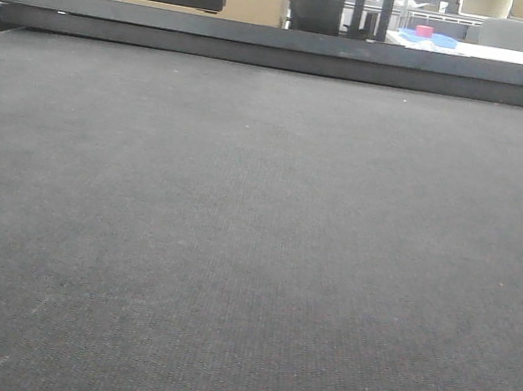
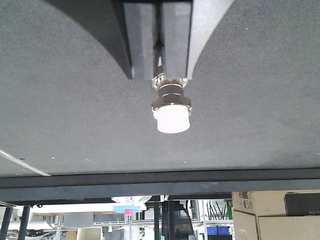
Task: Place valve from conveyor to right shelf box
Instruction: 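Lower the right gripper over the white-capped silver valve on the conveyor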
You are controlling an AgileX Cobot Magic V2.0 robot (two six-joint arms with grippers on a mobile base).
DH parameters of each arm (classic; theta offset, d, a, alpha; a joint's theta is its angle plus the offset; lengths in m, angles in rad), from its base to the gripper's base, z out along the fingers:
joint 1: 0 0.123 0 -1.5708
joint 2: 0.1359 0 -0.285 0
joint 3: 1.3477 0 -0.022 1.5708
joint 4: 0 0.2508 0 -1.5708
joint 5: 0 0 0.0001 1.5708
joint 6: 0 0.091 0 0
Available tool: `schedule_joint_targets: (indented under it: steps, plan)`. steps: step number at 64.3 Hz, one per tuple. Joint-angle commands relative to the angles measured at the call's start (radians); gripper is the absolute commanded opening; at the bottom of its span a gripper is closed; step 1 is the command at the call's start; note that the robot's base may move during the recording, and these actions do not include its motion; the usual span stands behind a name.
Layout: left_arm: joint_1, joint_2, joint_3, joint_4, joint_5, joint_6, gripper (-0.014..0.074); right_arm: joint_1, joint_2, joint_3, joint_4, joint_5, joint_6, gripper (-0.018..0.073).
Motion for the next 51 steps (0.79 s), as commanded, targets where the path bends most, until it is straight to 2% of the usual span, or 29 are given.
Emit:
schedule_joint_targets:
  steps: [1, 33, 51]
  plan:
    - [0.001, -0.004, -0.001, -0.005, -0.017, 0.002, -0.0111, 0.001, -0.003, 0.0, 0.002, -0.024, 0.001, -0.0153]
    - [0.001, -0.004, -0.001, -0.007, -0.038, 0.002, -0.0111, 0.001, -0.003, 0.0, 0.002, -0.024, 0.001, -0.0153]
    - [0.001, -0.004, -0.001, -0.013, -0.094, 0.002, -0.0111, 0.001, -0.003, 0.0, 0.041, -0.135, 0.001, -0.0153]
